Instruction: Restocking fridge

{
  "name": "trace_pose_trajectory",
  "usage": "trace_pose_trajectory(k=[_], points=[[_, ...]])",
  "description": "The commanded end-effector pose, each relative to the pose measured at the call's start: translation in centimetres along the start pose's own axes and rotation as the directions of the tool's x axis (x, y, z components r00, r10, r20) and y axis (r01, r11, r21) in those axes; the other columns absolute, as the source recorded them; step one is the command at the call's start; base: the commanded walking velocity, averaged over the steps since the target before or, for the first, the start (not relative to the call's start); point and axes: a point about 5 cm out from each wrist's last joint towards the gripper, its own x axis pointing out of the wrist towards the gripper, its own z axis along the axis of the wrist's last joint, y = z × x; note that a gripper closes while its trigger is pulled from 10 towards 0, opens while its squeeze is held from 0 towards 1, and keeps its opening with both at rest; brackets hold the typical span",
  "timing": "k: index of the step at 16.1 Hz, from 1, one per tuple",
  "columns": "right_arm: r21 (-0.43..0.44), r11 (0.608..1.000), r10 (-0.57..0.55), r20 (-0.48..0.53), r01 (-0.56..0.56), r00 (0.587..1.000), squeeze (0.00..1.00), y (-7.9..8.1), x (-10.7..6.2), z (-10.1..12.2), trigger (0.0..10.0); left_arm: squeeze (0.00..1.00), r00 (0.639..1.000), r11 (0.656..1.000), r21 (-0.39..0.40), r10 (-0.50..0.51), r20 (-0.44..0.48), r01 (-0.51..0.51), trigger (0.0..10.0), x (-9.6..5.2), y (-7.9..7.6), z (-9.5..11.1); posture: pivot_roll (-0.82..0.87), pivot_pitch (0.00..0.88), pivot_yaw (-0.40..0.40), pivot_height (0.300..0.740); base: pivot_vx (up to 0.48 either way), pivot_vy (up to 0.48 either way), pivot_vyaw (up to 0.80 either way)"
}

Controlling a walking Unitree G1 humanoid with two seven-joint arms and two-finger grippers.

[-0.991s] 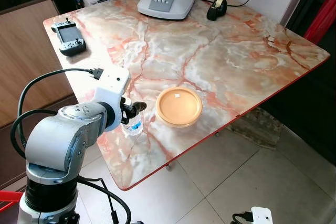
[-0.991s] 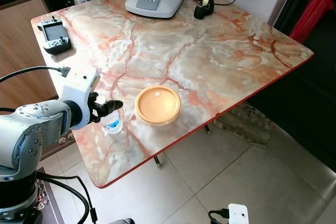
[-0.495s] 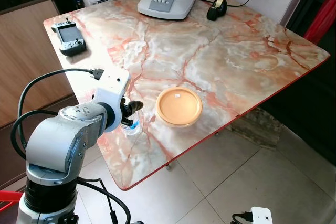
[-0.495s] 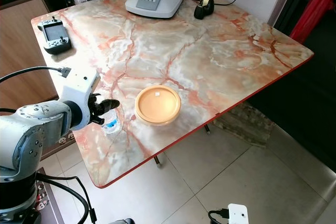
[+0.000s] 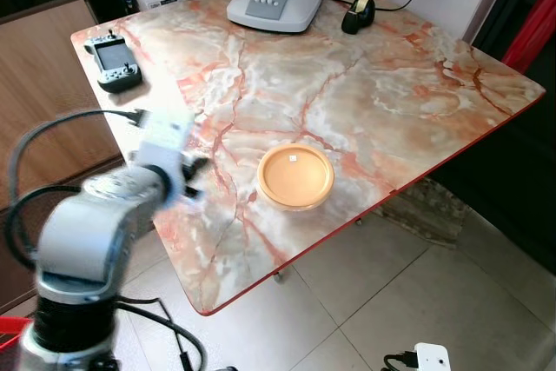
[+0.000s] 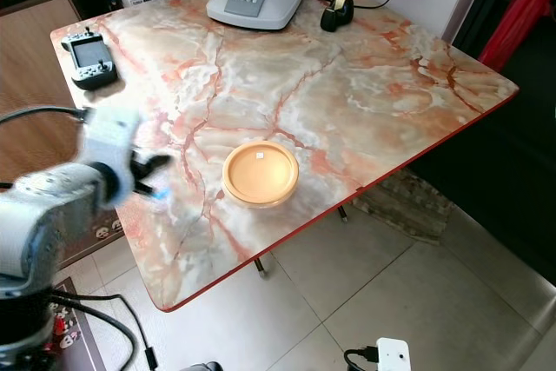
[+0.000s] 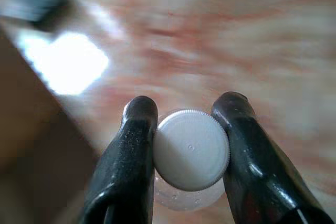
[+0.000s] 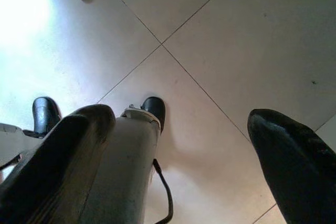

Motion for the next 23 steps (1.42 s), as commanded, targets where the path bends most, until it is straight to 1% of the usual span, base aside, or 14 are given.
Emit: trace_pose_trajectory(k=[1, 2, 4, 7, 8, 9, 11, 12, 13, 14, 15, 17, 18, 23], points=[[0.01, 1.0, -0.012, -0.035, 0.013, 0.999, 0.0, -0.3, -0.3, -1.1, 10.0, 0.0, 0.984, 0.984, 0.004, 0.176, 0.009, -0.176, 0.0, 0.0, 3.1, -0.4, 0.25, 0.182, -0.033, 0.74, 0.0, 0.0, 0.0], [0.011, 1.0, -0.014, -0.035, 0.014, 0.999, 0.0, -0.3, -0.3, -1.1, 10.0, 0.0, 0.973, 0.973, -0.012, 0.231, 0.005, -0.231, 9.7, 0.1, 4.4, -1.1, 0.25, 0.184, -0.031, 0.74, 0.0, 0.0, 0.0], [0.009, 1.0, -0.022, -0.033, 0.022, 0.999, 0.0, -0.4, -0.4, -1.2, 10.0, 0.0, 0.941, 0.941, -0.003, 0.337, -0.014, -0.337, 10.0, 0.4, 7.5, -6.0, 0.24, 0.184, -0.025, 0.74, 0.0, 0.0, 0.0], [0.019, 0.999, -0.033, -0.031, 0.034, 0.999, 0.0, -0.3, -0.4, -1.4, 10.0, 0.0, 0.922, 0.922, -0.022, 0.384, -0.052, -0.385, 10.0, 0.4, 7.7, -11.5, 0.24, 0.175, -0.014, 0.74, 0.0, 0.0, 0.0], [0.019, 0.999, -0.033, -0.033, 0.034, 0.999, 0.0, -0.3, -0.5, -1.5, 10.0, 0.0, 0.926, 0.925, -0.061, 0.37, -0.076, -0.375, 10.0, 0.5, 7.3, -13.0, 0.24, 0.17, -0.011, 0.74, 0.0, 0.0, 0.0], [0.028, 0.999, -0.034, -0.043, 0.036, 0.998, 0.0, -0.1, -0.5, -1.9, 10.0, 0.0, 0.934, 0.919, -0.178, 0.331, -0.13, -0.351, 10.0, 0.5, 5.9, -17.2, 0.24, 0.142, -0.001, 0.74, 0.0, 0.0, 0.0], [0.03, 0.999, -0.034, -0.054, 0.036, 0.998, 0.0, 0.0, -0.6, -2.3, 10.0, 0.0, 0.933, 0.904, -0.252, 0.301, -0.197, -0.345, 10.0, 0.4, 4.6, -20.9, 0.25, 0.112, 0.005, 0.74, 0.0, 0.0, 0.0], [0.022, 0.999, -0.03, -0.064, 0.031, 0.998, 0.0, 0.2, -0.6, -2.5, 10.0, 0.0, 0.935, 0.918, -0.24, 0.256, -0.246, -0.315, 10.0, 0.3, 3.4, -23.3, 0.25, 0.1, 0.012, 0.74, 0.0, 0.0, 0.0], [0.027, 0.999, -0.034, -0.073, 0.036, 0.997, 0.0, 0.3, -0.7, -2.9, 10.0, 0.0, 0.94, 0.967, -0.146, 0.159, -0.301, -0.21, 10.0, 0.0, 0.7, -26.4, 0.23, 0.07, 0.018, 0.74, 0.0, 0.0, 0.0], [0.036, 0.998, -0.04, -0.077, 0.043, 0.996, 0.0, 0.3, -0.8, -3.1, 10.0, 0.0, 0.939, 0.982, -0.118, 0.103, -0.328, -0.149, 10.0, -0.3, -0.9, -27.8, 0.22, 0.046, 0.017, 0.74, 0.0, 0.0, 0.0], [0.039, 0.998, -0.047, -0.083, 0.05, 0.995, 0.0, 0.2, -0.9, -3.4, 10.0, 0.0, 0.921, 0.967, -0.181, 0.101, -0.376, -0.18, 10.0, -0.5, -1.9, -29.4, 0.2, 0.025, 0.014, 0.74, 0.0, 0.0, 0.0], [0.049, 0.997, -0.059, -0.086, 0.064, 0.995, 0.0, 0.1, -1.0, -3.5, 10.0, 0.0, 0.907, 0.971, -0.171, 0.081, -0.414, -0.164, 10.0, -0.8, -2.6, -30.9, 0.21, 0.013, 0.004, 0.74, 0.0, 0.0, 0.0], [0.052, 0.996, -0.07, -0.086, 0.074, 0.994, 0.0, -0.1, -1.0, -3.6, 10.0, 0.0, 0.88, 0.967, -0.196, 0.051, -0.472, -0.161, 10.0, -1.1, -3.0, -32.0, 0.19, 0.042, 0.003, 0.74, 0.0, 0.0, 0.0], [0.119, 0.987, -0.095, -0.082, 0.104, 0.992, 0.0, 0.2, -1.1, -4.0, 10.0, 0.0, 0.823, 0.987, -0.16, -0.075, -0.562, -0.019, 10.0, -2.1, -6.9, -33.9, 0.13, 0.01, 0.018, 0.74, 0.0, 0.0, 0.0]])
